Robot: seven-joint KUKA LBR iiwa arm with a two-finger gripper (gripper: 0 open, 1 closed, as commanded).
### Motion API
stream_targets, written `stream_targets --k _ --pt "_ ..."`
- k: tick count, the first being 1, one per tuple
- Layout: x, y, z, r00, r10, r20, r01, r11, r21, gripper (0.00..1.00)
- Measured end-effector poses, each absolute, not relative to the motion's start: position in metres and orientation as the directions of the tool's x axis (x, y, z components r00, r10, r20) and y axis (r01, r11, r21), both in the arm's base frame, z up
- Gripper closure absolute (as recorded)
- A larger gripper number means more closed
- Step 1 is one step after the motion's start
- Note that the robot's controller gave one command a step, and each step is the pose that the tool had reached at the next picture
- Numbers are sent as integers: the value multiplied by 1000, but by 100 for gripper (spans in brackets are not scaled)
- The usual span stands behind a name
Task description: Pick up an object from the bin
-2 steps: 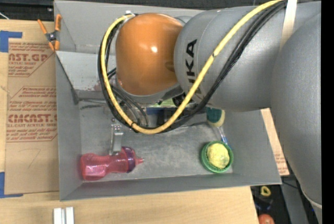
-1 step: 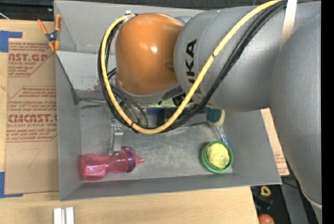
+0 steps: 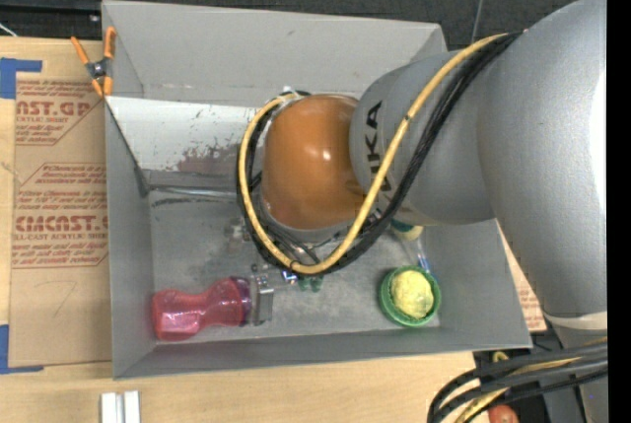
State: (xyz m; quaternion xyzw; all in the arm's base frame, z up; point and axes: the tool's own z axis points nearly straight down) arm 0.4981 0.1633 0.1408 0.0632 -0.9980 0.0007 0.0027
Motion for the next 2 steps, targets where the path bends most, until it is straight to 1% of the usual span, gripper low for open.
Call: stream_targets --k 1,2 --pt "500 209 155 -998 -59 -10 -59 998 7 0" --pt "492 183 83 -989 -148 5 -148 989 0 0"
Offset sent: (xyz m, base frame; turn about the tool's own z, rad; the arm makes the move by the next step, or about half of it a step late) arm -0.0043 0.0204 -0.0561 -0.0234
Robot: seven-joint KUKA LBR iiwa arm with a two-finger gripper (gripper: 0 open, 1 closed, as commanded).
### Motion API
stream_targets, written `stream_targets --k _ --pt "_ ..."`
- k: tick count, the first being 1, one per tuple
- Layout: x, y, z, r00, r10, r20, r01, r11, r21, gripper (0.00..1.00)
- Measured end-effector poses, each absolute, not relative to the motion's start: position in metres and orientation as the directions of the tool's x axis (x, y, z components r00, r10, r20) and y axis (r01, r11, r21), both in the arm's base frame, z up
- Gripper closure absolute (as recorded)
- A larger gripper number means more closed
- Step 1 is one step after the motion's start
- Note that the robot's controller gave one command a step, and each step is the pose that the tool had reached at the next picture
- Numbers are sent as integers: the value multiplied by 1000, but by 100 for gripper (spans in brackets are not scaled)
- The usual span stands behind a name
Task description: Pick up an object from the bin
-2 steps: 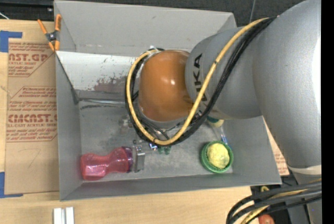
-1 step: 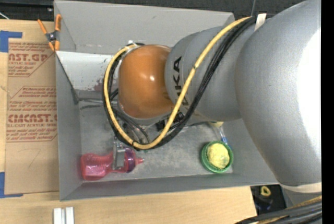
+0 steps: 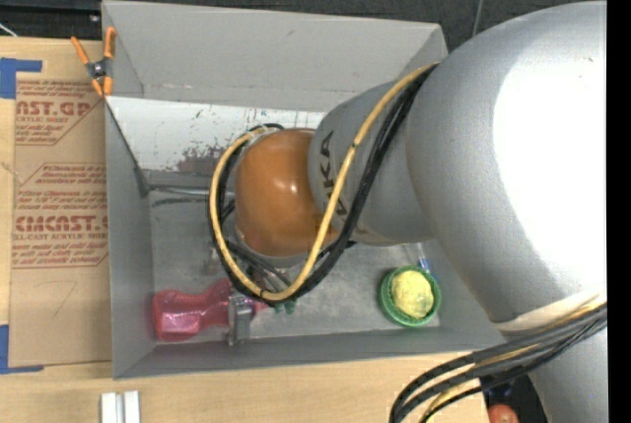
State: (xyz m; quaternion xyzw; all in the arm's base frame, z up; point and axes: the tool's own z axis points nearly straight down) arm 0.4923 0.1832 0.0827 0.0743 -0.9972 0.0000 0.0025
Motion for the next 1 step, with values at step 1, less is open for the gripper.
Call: stream_targets --k 1 --pt "507 195 70 -965 -260 -18 -260 965 8 0"
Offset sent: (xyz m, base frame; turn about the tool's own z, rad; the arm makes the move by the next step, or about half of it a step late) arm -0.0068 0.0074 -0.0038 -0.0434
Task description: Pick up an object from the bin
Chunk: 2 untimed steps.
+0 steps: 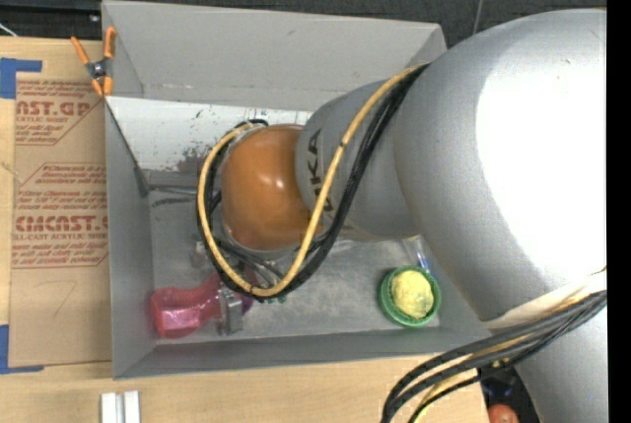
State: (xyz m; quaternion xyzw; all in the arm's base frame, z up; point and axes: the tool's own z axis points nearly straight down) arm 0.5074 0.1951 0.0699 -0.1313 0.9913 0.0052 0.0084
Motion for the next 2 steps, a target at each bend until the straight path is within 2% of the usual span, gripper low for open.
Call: stream_targets --k 1,2 --pt "502 194 72 -970 -242 -14 -242 970 8 0" --pt "499 189 70 -995 -100 -15 -100 995 12 0"
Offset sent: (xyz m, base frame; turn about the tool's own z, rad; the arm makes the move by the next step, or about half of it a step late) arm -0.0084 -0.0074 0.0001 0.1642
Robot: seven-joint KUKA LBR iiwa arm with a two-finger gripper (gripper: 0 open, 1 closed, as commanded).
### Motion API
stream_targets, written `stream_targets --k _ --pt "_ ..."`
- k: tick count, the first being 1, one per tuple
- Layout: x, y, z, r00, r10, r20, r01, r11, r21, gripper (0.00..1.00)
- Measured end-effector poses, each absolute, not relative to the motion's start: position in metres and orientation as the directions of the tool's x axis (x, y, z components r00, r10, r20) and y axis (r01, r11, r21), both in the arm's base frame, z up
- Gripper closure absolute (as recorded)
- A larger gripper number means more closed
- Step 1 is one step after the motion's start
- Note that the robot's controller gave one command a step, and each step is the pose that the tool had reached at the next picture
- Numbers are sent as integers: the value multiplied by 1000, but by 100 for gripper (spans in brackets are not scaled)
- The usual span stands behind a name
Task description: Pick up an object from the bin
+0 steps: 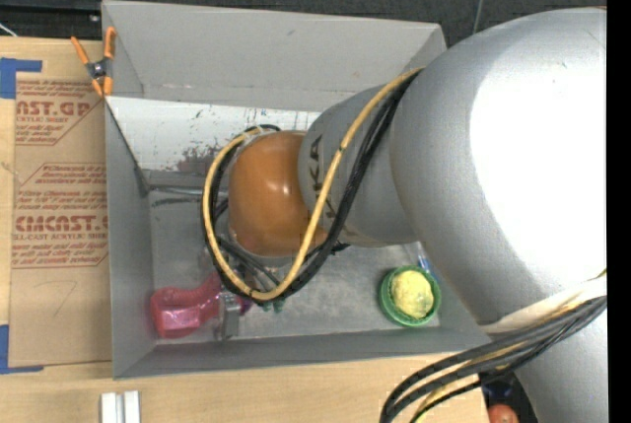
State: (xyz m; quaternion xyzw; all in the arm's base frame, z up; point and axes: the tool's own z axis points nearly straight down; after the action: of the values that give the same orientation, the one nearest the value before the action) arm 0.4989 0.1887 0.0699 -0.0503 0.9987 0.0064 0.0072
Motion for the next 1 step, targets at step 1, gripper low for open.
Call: stream_targets --k 1 --pt "489 189 81 -984 -175 -13 -175 984 10 0"
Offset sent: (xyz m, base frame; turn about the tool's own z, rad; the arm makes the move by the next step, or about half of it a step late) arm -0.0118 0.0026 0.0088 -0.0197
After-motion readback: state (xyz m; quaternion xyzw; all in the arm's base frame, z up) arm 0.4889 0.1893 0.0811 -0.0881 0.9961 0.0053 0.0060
